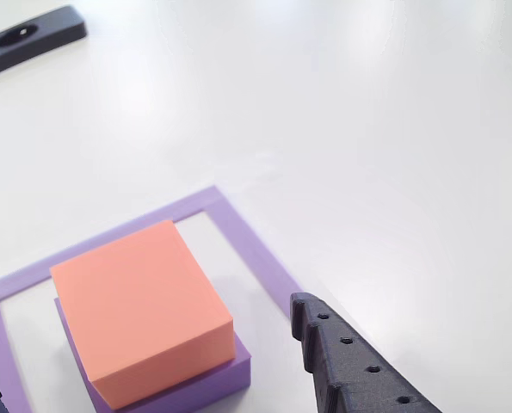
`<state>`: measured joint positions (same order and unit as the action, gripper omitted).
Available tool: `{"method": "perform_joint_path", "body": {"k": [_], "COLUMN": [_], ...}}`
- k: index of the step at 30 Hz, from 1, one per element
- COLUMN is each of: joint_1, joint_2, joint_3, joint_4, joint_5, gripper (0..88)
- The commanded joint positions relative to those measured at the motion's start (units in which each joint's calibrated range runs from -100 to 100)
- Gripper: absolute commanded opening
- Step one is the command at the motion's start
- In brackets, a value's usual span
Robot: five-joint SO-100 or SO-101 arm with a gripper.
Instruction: Tower of hanoi
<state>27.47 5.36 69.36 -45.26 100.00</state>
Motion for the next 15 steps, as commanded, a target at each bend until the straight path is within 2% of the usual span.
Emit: {"method": "perform_joint_path", "body": {"k": [1,15], "joint_1": [-1.3,-2.0], "joint_2": [0.3,4.8], "joint_3": [-2.3,-5.3], "joint_4": [-2.1,-4.6], "joint_5": [0.0,0.0], "gripper": [42.0,40.5]}}
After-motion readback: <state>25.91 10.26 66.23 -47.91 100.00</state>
